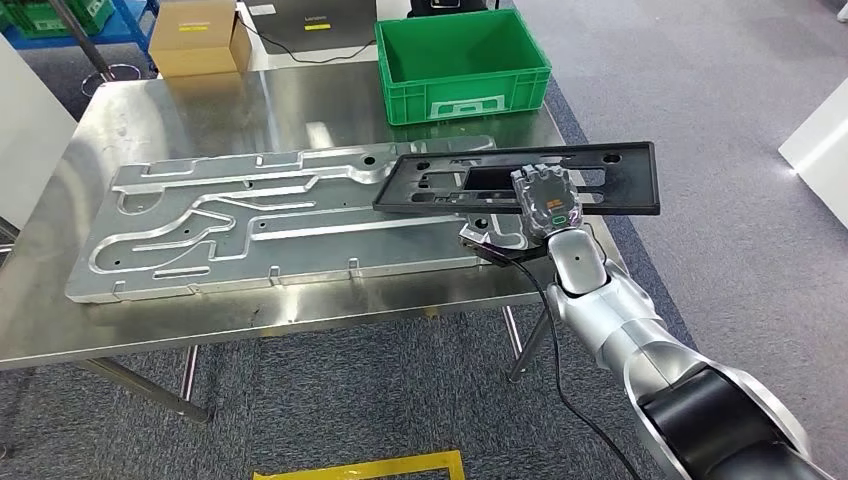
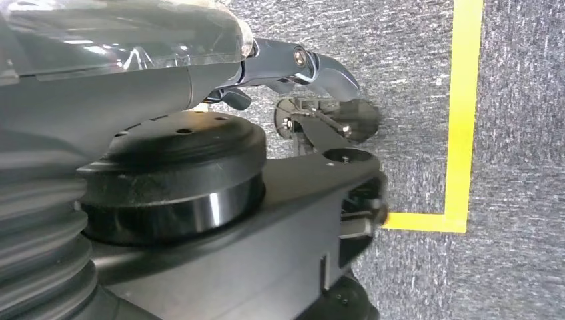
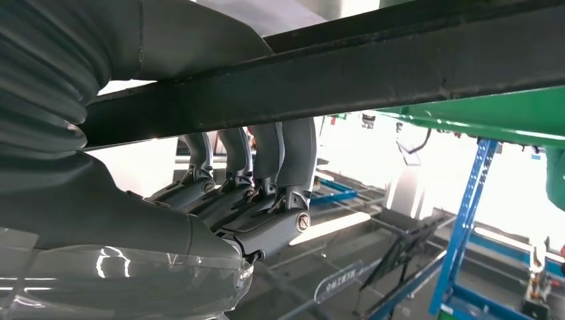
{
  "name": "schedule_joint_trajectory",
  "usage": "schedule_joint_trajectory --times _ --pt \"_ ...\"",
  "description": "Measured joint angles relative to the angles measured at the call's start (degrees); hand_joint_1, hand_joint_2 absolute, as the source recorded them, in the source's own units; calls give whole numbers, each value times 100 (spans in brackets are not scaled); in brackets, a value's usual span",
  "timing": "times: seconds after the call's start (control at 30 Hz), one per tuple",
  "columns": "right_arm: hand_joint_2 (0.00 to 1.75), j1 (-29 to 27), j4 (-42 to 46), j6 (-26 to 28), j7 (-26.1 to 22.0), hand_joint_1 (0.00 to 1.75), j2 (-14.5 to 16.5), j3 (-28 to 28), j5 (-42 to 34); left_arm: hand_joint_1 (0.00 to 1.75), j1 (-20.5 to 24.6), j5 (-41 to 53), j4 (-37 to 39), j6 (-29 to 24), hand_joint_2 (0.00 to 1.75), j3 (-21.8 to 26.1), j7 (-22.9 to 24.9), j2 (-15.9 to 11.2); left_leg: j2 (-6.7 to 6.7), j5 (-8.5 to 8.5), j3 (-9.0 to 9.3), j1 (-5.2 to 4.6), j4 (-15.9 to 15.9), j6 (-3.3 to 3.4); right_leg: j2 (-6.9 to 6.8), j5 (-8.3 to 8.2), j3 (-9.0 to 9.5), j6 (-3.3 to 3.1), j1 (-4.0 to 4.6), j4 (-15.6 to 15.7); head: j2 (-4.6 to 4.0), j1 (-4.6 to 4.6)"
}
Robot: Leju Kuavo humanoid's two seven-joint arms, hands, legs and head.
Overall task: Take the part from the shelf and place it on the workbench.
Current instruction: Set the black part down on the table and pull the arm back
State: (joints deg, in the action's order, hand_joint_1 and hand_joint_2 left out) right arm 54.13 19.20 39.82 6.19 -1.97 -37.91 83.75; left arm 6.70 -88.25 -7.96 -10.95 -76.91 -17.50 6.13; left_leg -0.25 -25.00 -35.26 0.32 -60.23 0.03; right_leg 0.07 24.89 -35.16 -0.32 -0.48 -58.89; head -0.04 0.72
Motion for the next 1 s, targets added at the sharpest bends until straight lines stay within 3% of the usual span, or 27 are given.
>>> schedule_joint_trajectory --times 0.1,0.17,0.2,0.3,0.33,0.37,0.43,0.5,0.57,0.63,0.7,0.8,0.83,0.87,0.9,0.93,1.0 --pt "175 7 -129 3 -20 175 9 45 -50 0 -7 -1 0 -64 175 0 29 2 -10 20 54 -19 136 83 -1 -9 -11 94 9 8 0 -5" --pt "175 15 -189 5 0 175 10 71 -53 0 -7 1 0 -115 175 0 86 6 -7 53 72 -3 181 148 -1 97 -63 158 -9 -122 0 -8" --pt "175 20 -214 6 17 175 10 82 -53 0 -5 1 0 -129 175 0 117 9 -3 66 81 9 202 171 -1 237 -164 187 -18 -346 0 -10" --pt "175 12 -289 7 54 175 11 99 -46 0 -5 5 0 -150 175 0 193 12 0 68 81 12 205 195 -3 707 -671 247 -34 -1408 0 -13" --pt "131 2 -314 6 57 175 11 101 -42 0 -7 9 0 -161 175 0 214 12 -4 65 81 12 202 197 -3 723 -771 254 -37 -1590 0 -13" --pt "87 -3 -336 5 60 175 11 103 -37 0 -7 10 0 -171 175 0 231 12 -10 63 82 12 198 196 -4 628 -763 253 -40 -1549 0 -13" --pt "0 16 -367 1 61 175 11 111 -28 0 -3 9 0 -190 175 0 266 14 -19 54 90 12 188 184 -5 236 -462 229 -43 -899 0 -13" --pt "0 54 -386 -7 61 175 14 119 -15 0 7 10 0 -234 175 -1 324 16 -22 36 85 -9 173 145 -3 -14 -125 178 -16 -196 0 -11" --pt "0 71 -404 -11 61 175 18 124 -5 0 11 7 0 -297 175 -2 387 18 -22 28 77 -21 170 91 1 -30 -33 120 21 18 0 -7" --pt "0 70 -422 -11 59 175 23 130 -3 0 12 -16 0 -321 87 -2 411 19 -22 14 75 -14 165 31 -5 -49 -27 57 13 44 -1 -5" --pt "0 76 -429 -12 58 175 31 138 -13 0 14 -42 0 -315 0 -2 409 19 -15 -151 -18 -10 -59 -21 -18 -73 -4 -20 -18 89 -1 -1" --pt "0 71 -442 -17 63 175 38 149 -27 0 8 -63 0 -297 0 -2 401 18 -8 -680 -510 12 -1140 -69 -21 -74 5 -76 -19 99 0 4" --pt "0 60 -451 -20 65 175 39 150 -28 0 5 -70 0 -292 0 -2 399 18 -8 -767 -654 16 -1434 -78 -19 -72 5 -78 -17 94 0 3" --pt "0 50 -461 -22 65 175 39 150 -28 0 3 -78 0 -291 0 -2 396 18 -7 -734 -702 18 -1513 -82 -16 -67 5 -77 -16 86 0 3" --pt "0 41 -469 -25 66 175 39 151 -28 0 3 -83 0 -289 0 -2 391 17 -7 -603 -645 21 -1370 -81 -12 -61 5 -72 -16 76 0 3" --pt "0 38 -474 -27 70 175 39 155 -28 0 4 -88 0 -287 0 -2 384 17 -5 -394 -477 24 -1011 -72 -8 -50 7 -59 -18 61 0 2" --pt "0 45 -477 -32 76 92 39 168 -28 0 7 -92 0 -283 0 -2 369 16 0 -83 -105 20 -227 -36 -1 -22 2 -19 -10 23 0 1"
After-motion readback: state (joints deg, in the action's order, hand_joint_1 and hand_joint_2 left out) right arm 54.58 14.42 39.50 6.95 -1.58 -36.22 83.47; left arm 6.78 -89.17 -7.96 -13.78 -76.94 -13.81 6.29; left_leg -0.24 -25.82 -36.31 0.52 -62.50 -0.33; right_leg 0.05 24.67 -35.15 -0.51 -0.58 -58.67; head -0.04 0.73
